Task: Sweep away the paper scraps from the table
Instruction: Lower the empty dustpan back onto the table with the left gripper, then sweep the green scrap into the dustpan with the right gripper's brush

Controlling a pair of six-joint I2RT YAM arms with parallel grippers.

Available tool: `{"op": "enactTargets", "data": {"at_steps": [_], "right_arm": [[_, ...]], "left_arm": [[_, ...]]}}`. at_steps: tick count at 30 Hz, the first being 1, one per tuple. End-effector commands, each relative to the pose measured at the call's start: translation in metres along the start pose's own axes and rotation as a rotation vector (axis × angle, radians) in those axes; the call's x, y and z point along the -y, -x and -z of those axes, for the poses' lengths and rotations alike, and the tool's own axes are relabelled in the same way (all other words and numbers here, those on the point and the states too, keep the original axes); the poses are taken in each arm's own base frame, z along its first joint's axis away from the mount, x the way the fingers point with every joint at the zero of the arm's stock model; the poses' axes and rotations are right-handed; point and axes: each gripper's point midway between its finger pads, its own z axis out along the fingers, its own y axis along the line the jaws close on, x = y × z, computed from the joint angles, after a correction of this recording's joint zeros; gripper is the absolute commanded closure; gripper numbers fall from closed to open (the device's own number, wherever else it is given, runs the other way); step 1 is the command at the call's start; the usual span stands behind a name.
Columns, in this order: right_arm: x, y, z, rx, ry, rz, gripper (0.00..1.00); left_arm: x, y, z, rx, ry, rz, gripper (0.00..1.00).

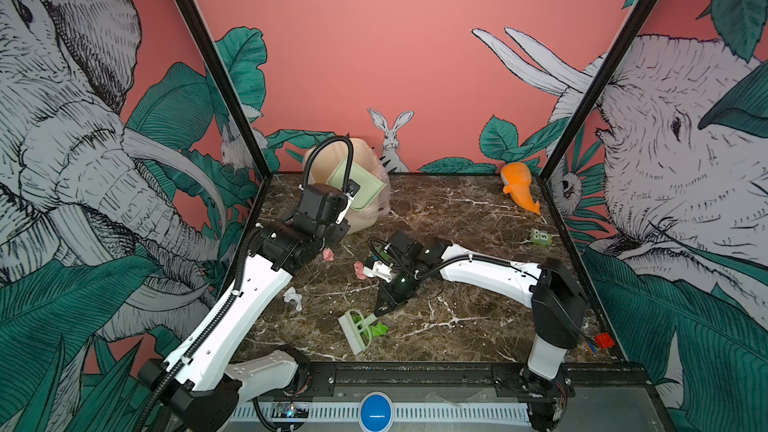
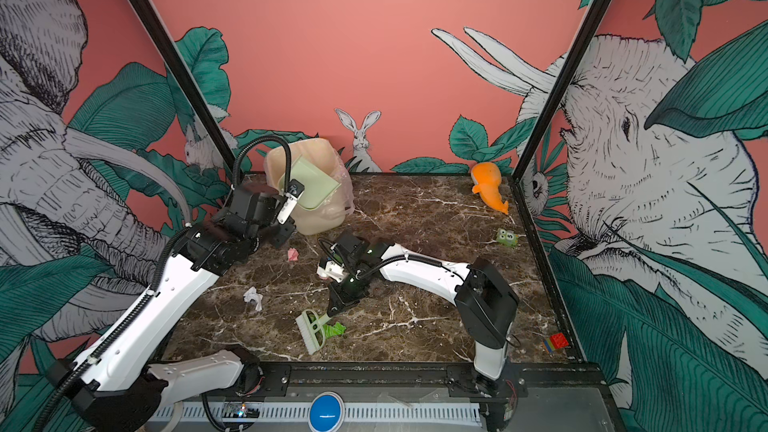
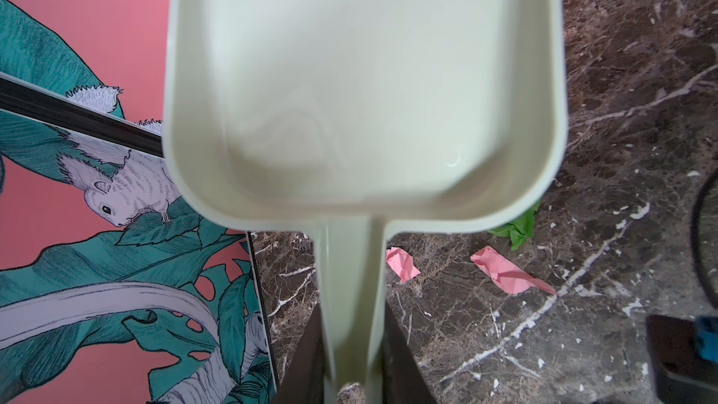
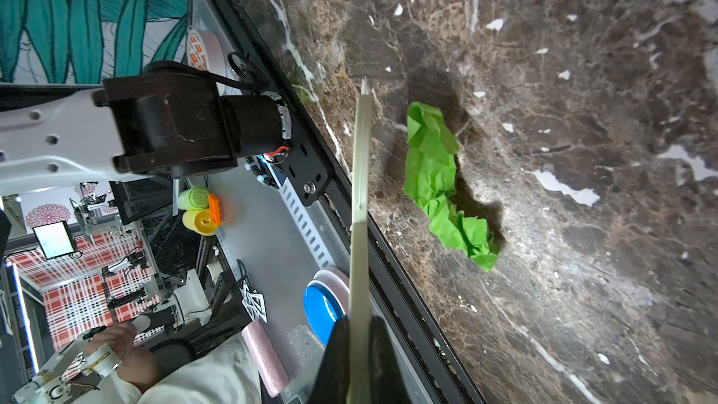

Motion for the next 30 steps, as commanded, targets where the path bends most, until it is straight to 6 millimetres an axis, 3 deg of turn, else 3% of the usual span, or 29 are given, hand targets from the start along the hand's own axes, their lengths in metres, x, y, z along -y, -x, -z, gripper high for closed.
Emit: {"op": "enactTargets", "data": {"at_steps": [1,6,11,18,25,30], "right_arm": [[0.007,0.0,0.006,-0.004,-0.055,-0.008,1.0],[0.033,-0.015,0.021,-0.018,-0.145,-0.055,1.0],[0.058,-0.03,0.055,0.022,-0.205,-0.115,1.0],[0.099,-0.078,0.095,0.002,-0.32,-0.205,1.0],[0.129,-0.115,0.138,0.01,-0.443,-0.274,1.0],[0.133,-0.127,0.162,0.023,-0.5,-0.28,1.0]], "left_arm": [[0.009,-0.013,0.003,-0.024,-0.039,0.013,0.92],[0.015,-0.019,-0.001,-0.055,-0.067,-0.005,0.92],[0.024,-0.021,-0.005,-0.065,-0.106,0.004,0.92],[0.045,-0.029,-0.009,-0.093,-0.193,0.008,0.91],[0.076,-0.037,-0.011,-0.11,-0.282,-0.018,0.91],[0.105,-0.042,-0.015,-0.134,-0.349,-0.066,0.91]]}}
